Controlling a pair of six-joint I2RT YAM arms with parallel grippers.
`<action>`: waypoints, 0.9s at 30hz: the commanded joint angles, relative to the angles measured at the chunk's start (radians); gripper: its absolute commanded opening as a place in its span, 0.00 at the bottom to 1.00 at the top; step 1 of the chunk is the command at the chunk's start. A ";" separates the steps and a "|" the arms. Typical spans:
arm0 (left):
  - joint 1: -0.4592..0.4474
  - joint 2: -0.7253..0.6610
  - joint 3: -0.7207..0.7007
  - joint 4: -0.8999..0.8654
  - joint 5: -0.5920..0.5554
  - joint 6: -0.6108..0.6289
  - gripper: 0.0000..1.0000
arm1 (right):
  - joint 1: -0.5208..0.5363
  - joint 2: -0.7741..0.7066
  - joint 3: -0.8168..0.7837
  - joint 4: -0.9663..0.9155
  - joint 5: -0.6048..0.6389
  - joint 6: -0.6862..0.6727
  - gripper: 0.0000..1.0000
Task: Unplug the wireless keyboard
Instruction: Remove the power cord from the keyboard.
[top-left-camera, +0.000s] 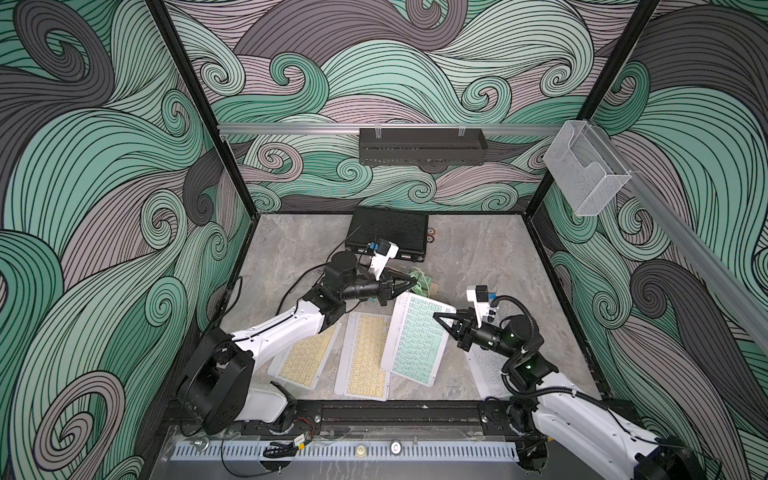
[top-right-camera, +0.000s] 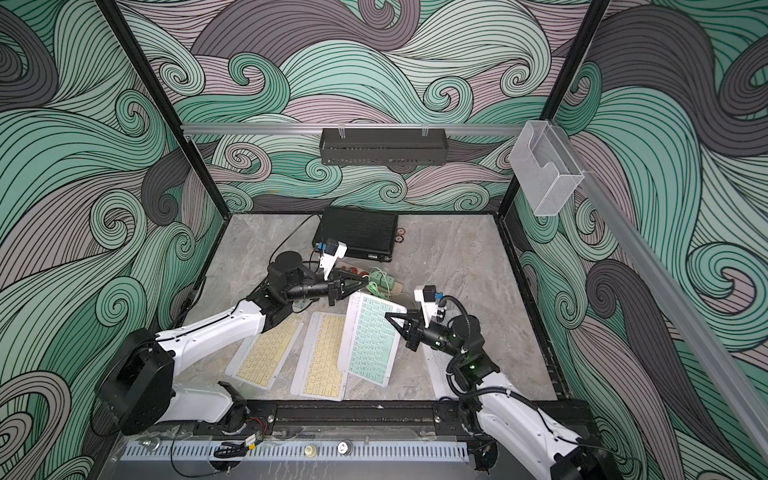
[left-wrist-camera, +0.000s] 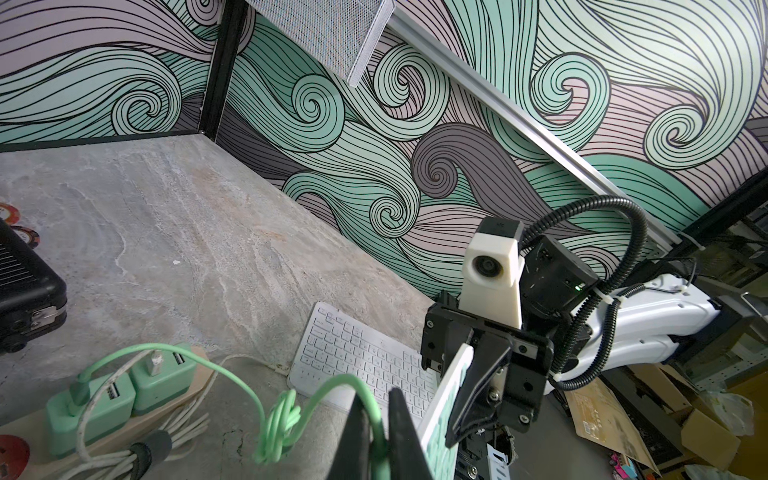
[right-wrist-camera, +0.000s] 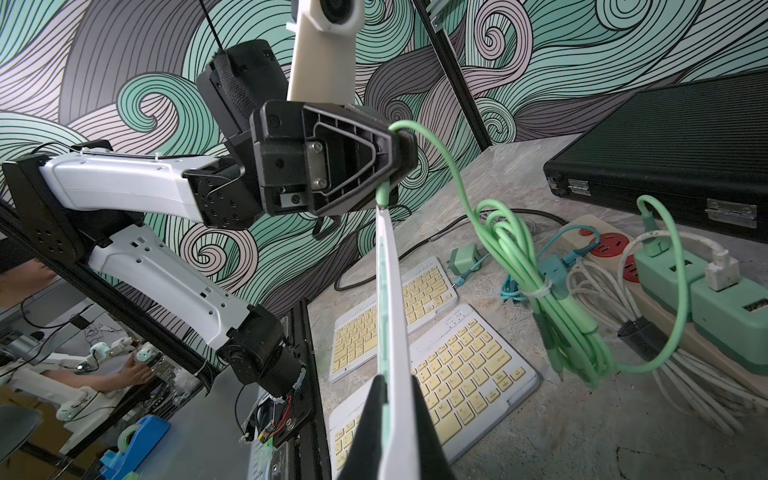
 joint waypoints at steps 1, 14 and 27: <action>-0.031 -0.054 0.055 0.110 0.044 -0.038 0.00 | 0.028 0.021 0.023 -0.053 -0.036 -0.011 0.00; -0.039 -0.089 0.094 -0.022 -0.026 0.006 0.00 | 0.035 -0.016 0.015 -0.085 -0.030 -0.021 0.00; -0.044 -0.130 0.085 -0.030 -0.071 -0.002 0.00 | 0.035 -0.031 0.007 -0.094 -0.015 -0.019 0.00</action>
